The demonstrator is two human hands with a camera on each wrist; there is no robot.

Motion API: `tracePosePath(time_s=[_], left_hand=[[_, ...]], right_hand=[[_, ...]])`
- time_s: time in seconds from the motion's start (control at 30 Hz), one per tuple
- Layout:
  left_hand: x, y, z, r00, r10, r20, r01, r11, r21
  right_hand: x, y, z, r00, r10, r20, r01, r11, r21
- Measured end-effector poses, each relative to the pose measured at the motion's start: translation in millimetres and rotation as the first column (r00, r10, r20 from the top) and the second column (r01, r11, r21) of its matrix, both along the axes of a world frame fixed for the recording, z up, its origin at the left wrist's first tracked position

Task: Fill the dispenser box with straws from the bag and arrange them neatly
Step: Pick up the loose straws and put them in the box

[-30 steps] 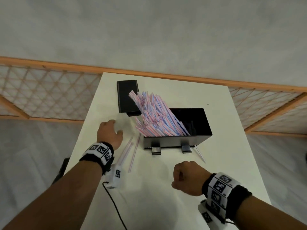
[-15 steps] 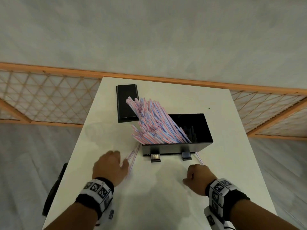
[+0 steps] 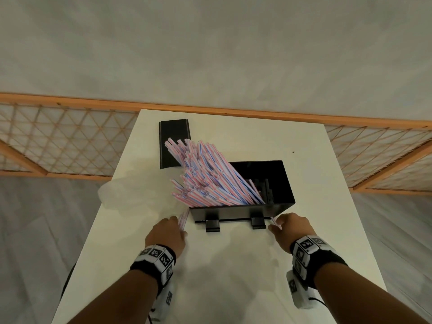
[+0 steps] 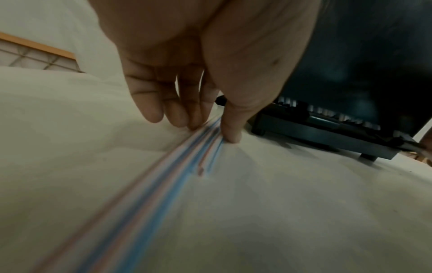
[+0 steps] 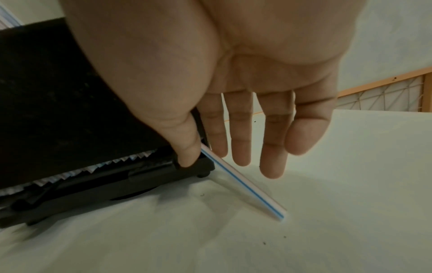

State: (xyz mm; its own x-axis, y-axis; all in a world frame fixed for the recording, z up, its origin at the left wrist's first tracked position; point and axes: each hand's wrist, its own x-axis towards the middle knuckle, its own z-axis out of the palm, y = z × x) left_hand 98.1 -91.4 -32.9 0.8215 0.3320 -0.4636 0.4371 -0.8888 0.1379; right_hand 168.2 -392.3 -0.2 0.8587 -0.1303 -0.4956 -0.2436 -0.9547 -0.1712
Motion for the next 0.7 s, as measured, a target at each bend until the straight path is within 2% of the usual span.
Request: tracePosePath(time_s=[0.23, 0.33, 0.4, 0.5, 0.57, 0.63, 0.7], left_hand=[[7, -11, 14, 0.993, 0.08, -0.086, -0.086, 0.994, -0.072], [10, -11, 17, 0.986, 0.113, -0.12, -0.129, 0.982, -0.135], [10, -8, 14, 0.98, 0.159, -0.116, -0.179, 0.966, -0.186], [5, -4, 9, 0.97, 0.232, -0.072, -0.243, 0.925, -0.293], [1, -2, 11, 0.947, 0.32, -0.033, -0.304, 0.86, -0.41], [-2, 1, 17, 0.912, 0.409, -0.021, -0.358, 0.771, -0.527], [-5, 3, 22, 0.881, 0.472, -0.028, -0.386, 0.686, -0.617]], right_hand=[[-4, 6, 15, 0.998, 0.045, -0.034, -0.049, 0.992, -0.119], [-13, 12, 27, 0.984, 0.138, -0.11, -0.158, 0.967, -0.201], [-23, 23, 32, 0.96, 0.218, -0.175, -0.25, 0.949, -0.191], [-38, 49, 31, 0.887, 0.402, -0.227, -0.43, 0.898, -0.091], [-45, 73, 26, 0.836, 0.497, -0.232, -0.5, 0.864, 0.051], [-50, 98, 23, 0.819, 0.537, -0.202, -0.508, 0.842, 0.181], [-54, 120, 22, 0.842, 0.511, -0.173, -0.458, 0.846, 0.273]])
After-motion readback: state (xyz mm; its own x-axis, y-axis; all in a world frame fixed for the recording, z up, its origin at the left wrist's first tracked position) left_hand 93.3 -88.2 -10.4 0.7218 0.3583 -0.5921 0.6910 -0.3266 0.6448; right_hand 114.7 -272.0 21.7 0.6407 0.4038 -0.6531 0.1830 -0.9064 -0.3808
